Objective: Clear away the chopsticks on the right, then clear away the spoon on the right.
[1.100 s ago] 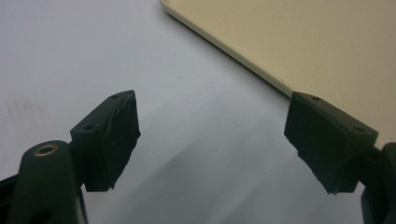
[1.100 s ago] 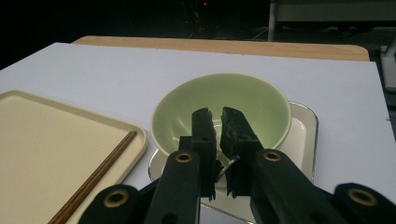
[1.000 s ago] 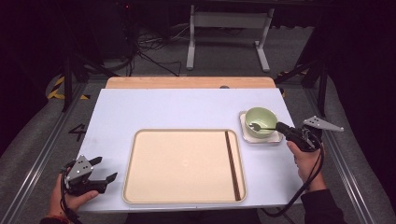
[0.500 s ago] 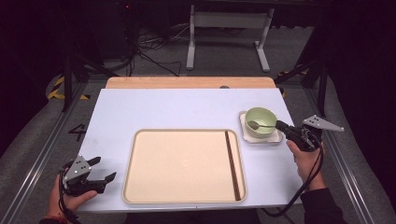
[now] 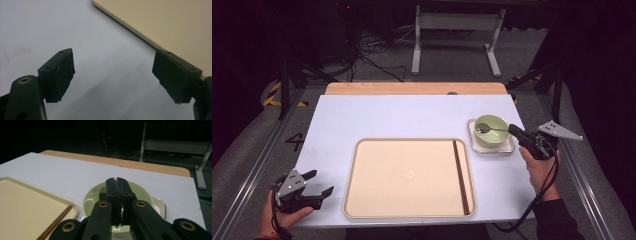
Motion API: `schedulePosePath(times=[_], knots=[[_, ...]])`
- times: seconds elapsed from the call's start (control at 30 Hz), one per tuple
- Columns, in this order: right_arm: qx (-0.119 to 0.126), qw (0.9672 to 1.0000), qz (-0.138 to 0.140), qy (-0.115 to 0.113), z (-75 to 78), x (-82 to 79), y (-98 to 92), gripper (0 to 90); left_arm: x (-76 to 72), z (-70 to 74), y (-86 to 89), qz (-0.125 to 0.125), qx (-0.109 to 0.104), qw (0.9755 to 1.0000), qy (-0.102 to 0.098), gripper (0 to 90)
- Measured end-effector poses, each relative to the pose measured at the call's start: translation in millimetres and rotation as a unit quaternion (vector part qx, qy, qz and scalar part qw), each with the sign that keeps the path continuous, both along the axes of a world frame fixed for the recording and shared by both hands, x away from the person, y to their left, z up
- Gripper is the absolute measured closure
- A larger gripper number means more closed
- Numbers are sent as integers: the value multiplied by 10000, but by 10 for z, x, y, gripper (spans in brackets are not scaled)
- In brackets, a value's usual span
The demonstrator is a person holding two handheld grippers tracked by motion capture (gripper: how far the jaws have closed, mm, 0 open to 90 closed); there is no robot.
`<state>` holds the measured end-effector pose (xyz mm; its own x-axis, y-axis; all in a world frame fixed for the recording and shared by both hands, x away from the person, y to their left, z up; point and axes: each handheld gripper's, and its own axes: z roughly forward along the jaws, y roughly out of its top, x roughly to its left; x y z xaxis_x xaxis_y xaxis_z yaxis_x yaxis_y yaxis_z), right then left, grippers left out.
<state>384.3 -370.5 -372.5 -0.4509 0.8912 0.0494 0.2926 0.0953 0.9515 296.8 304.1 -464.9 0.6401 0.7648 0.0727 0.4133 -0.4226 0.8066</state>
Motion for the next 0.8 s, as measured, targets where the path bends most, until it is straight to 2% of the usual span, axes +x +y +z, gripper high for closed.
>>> schedulePosePath(times=[0.5, 0.8], knots=[[35, 9998, -34, -205, 72, -33, 12, 900, -5, -3, 0, -4, 9, 10000, 17, 191], [-13, 9992, 52, -393, 147, -91, 62, 900, -10, 1, 0, -7, 18, 10000, 5, 191]])
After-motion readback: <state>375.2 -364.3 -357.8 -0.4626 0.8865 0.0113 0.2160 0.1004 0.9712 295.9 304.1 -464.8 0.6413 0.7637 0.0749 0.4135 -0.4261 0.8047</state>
